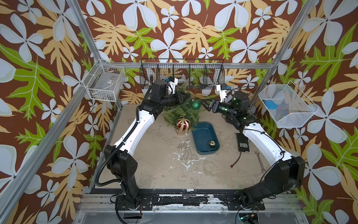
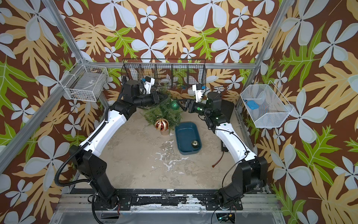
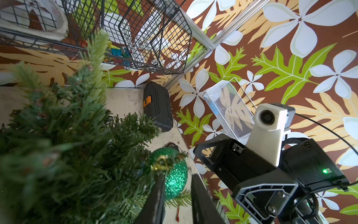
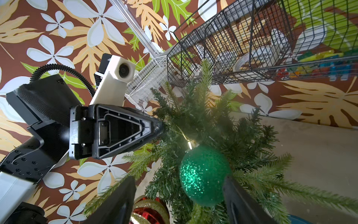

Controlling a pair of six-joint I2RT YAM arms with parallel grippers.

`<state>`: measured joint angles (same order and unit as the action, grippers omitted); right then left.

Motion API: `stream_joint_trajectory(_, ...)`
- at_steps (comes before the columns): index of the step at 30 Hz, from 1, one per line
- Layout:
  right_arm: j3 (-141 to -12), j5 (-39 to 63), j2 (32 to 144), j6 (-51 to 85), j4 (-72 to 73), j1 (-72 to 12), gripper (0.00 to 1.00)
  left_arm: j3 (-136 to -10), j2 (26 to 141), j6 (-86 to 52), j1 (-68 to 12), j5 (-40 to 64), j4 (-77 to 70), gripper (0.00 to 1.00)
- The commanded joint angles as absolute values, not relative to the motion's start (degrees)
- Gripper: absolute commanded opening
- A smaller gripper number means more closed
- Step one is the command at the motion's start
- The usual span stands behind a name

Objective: Decorate the small christmas tree with ornaments
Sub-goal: Hang an ornament on the christmas tree, then pick up an ornament from the container.

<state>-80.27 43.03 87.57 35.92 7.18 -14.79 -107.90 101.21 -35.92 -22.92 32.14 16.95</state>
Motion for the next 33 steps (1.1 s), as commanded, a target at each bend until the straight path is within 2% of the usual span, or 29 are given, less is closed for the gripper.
stream_joint_trajectory(1, -79.8, 41.7, 86.0, 34.6, 6.0, -14.9, 0.74, -107.8, 100.1, -35.6, -22.8, 31.7, 15.3, 0.32)
stream_joint_trajectory(7, -78.0, 39.3, 82.6, 33.7, 4.3, -14.6, 0.74, -105.9, 98.0, -35.5, -22.7, 31.3, 14.6, 0.39)
stream_joint_trajectory(12, -77.1, 35.1, 79.3, 32.3, 0.0, -14.5, 0.76, -101.8, 94.0, -35.2, -22.6, 30.6, 12.3, 0.56)
stream_joint_trajectory(19, -74.8, 23.4, 71.6, 30.1, -9.2, -14.5, 0.83, -92.8, 86.1, -35.0, -21.4, 29.2, 8.0, 0.61)
stream_joint_trajectory(22, -72.3, 18.2, 68.8, 29.5, -13.8, -14.5, 0.82, -85.7, 80.1, -35.2, -19.9, 28.2, 5.4, 0.61)
stream_joint_trajectory(26, -67.2, 14.5, 64.8, 28.3, -17.2, -14.5, 0.80, -74.7, 70.1, -34.1, -19.2, 23.6, 1.2, 0.72)
stream_joint_trajectory(33, -55.6, 10.9, 62.4, 26.7, -22.1, -15.1, 0.78, -60.7, 56.1, -31.8, -19.2, 20.2, 3.6, 0.73)
